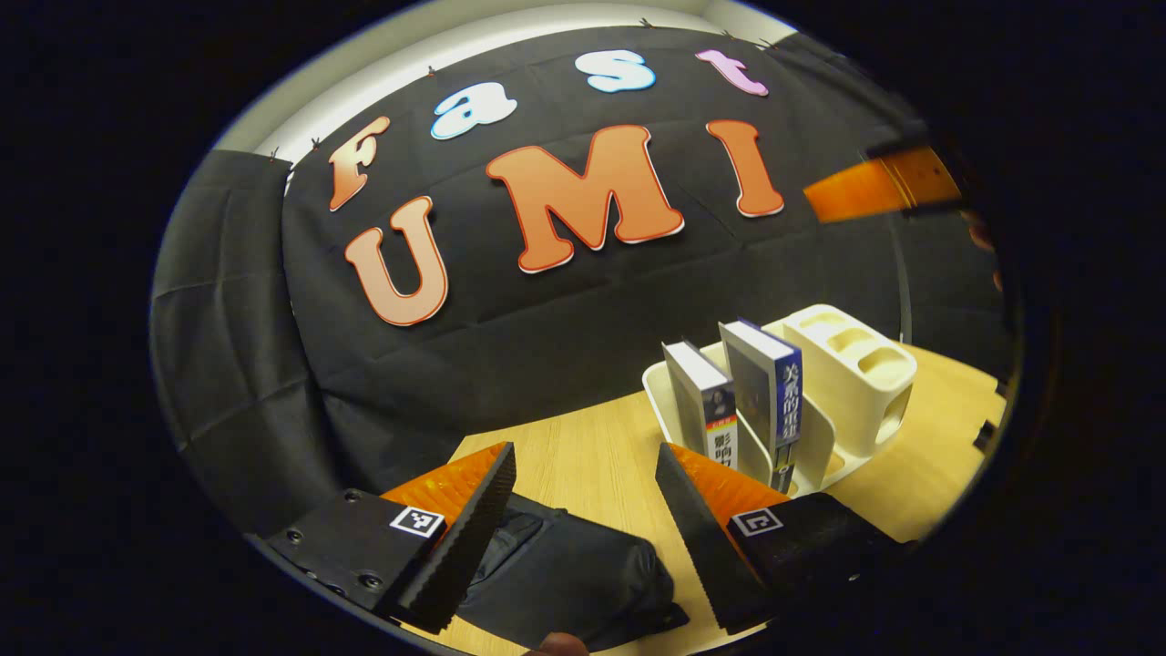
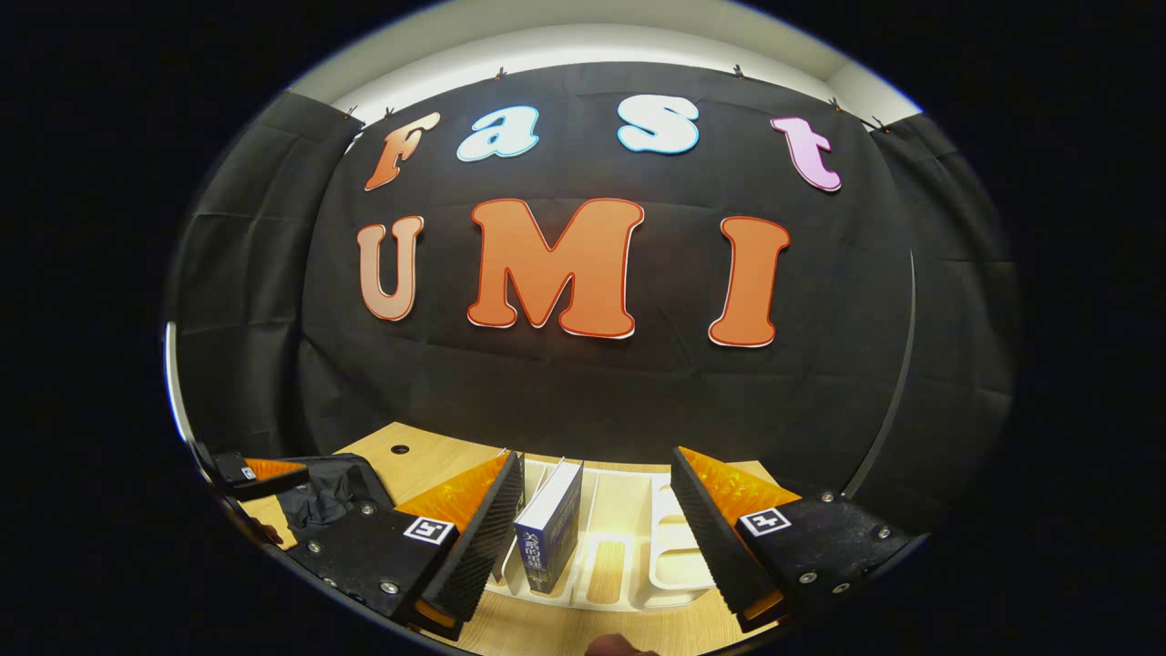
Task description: Open the schoolbag, grab two books from the bookshelf and put them into the schoolbag.
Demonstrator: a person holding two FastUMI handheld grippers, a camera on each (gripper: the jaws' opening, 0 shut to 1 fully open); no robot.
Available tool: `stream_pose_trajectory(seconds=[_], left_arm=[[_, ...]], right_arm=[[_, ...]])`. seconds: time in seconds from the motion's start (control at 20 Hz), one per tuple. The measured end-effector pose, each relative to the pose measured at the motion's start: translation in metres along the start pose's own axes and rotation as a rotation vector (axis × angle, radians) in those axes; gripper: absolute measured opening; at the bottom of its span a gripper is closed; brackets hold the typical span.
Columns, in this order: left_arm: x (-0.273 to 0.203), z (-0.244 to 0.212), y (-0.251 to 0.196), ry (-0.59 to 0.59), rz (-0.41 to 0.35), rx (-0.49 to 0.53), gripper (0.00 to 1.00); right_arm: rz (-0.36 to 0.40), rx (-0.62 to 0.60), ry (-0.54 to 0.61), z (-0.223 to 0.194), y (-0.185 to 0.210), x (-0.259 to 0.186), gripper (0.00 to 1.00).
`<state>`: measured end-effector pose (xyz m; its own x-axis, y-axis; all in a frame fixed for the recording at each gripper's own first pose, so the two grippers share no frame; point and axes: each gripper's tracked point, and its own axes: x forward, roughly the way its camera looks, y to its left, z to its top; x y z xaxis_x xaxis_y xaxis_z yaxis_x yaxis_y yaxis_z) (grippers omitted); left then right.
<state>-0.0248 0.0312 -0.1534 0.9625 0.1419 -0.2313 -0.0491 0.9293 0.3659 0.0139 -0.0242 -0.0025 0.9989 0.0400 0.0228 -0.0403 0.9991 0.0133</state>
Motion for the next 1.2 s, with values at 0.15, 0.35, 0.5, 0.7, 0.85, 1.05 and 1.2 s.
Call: stream_pose_trajectory(seconds=[0.15,0.35,0.5,0.7,0.85,1.05,1.2], left_arm=[[0.002,-0.031,0.002,0.050,0.011,0.091,0.99],[-0.001,-0.068,-0.001,0.110,0.016,0.178,0.98],[-0.006,-0.097,-0.012,0.152,0.002,0.240,0.99],[-0.010,-0.127,-0.019,0.212,-0.001,0.318,0.98],[-0.008,-0.153,-0.024,0.266,-0.017,0.369,0.98],[-0.006,-0.177,-0.021,0.316,-0.007,0.422,0.98],[-0.007,-0.192,-0.023,0.350,0.006,0.453,0.98]], right_arm=[[-0.003,-0.013,-0.002,-0.001,-0.005,-0.002,0.98],[-0.004,-0.018,0.003,-0.002,-0.010,-0.005,0.98],[-0.007,-0.026,0.006,-0.004,-0.015,-0.007,0.98],[-0.007,-0.015,0.013,-0.008,-0.020,-0.008,0.98],[-0.005,-0.012,0.016,-0.010,-0.022,-0.010,0.98],[0.003,-0.014,0.014,-0.011,-0.025,-0.013,0.98],[0.005,-0.009,0.009,-0.011,-0.027,-0.016,0.98]])
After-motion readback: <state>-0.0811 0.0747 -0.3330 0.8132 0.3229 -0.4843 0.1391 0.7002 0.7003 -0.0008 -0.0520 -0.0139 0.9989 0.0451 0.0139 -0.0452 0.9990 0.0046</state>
